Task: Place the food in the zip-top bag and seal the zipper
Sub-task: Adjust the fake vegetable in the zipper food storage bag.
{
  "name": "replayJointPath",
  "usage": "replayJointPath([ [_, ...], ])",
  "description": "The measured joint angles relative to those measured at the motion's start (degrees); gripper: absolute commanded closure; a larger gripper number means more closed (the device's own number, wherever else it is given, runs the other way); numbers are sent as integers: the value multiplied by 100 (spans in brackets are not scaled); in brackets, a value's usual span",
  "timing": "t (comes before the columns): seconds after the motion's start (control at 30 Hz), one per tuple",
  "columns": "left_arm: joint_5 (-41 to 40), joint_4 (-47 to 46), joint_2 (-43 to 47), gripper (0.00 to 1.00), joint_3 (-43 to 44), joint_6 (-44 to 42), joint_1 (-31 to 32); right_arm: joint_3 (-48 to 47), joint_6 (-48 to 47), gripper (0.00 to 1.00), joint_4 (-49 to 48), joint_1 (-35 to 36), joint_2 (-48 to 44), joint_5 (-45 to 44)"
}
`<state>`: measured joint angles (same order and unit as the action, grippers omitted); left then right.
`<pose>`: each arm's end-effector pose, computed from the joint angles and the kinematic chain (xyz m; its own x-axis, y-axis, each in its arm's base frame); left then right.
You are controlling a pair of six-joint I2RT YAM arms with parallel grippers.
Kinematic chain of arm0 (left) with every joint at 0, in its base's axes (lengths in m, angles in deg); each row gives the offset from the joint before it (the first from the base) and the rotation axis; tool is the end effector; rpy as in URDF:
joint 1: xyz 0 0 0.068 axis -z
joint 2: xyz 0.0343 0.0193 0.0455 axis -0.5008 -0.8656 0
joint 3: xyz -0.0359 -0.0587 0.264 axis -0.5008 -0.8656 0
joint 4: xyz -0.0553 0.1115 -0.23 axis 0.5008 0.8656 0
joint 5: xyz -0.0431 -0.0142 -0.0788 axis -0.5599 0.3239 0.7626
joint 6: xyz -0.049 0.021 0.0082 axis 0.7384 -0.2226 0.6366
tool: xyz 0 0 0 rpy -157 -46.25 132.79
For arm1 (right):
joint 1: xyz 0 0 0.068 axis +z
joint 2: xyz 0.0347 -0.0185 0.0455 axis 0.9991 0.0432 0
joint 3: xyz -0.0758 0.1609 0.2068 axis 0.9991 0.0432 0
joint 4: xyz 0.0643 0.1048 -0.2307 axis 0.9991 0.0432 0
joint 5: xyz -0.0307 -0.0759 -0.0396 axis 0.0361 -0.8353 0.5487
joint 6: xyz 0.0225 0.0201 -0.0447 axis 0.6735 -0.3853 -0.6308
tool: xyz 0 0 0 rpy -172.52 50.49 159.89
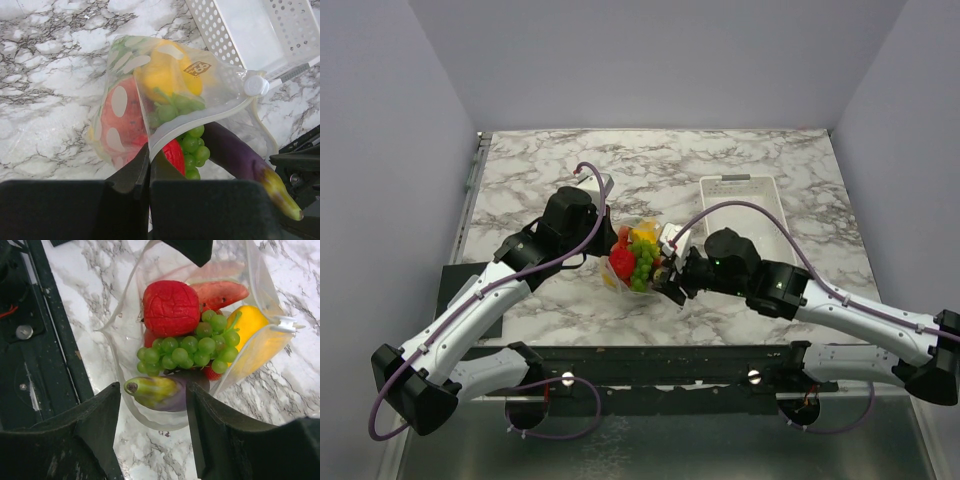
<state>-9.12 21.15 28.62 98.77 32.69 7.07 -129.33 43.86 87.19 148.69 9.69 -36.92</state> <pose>0.1824 -0.1389 0.3413 -0.6292 0.0324 -0.7766 0.4206 0.8544 -0.3051 0.1155 0.2148 0.3255 -0.0822 -0.4108 -0.9080 -0.9230 0.3750 -0.0862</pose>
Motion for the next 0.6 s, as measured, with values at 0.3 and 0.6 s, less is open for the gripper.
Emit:
replayJointPath([
  [0.3, 0, -13, -28, 100, 0, 0, 0, 221, -94, 77, -105, 79, 44, -492],
  [0.6, 0, -17, -35, 100, 0, 0, 0, 205, -144, 88, -173, 111, -103, -693],
])
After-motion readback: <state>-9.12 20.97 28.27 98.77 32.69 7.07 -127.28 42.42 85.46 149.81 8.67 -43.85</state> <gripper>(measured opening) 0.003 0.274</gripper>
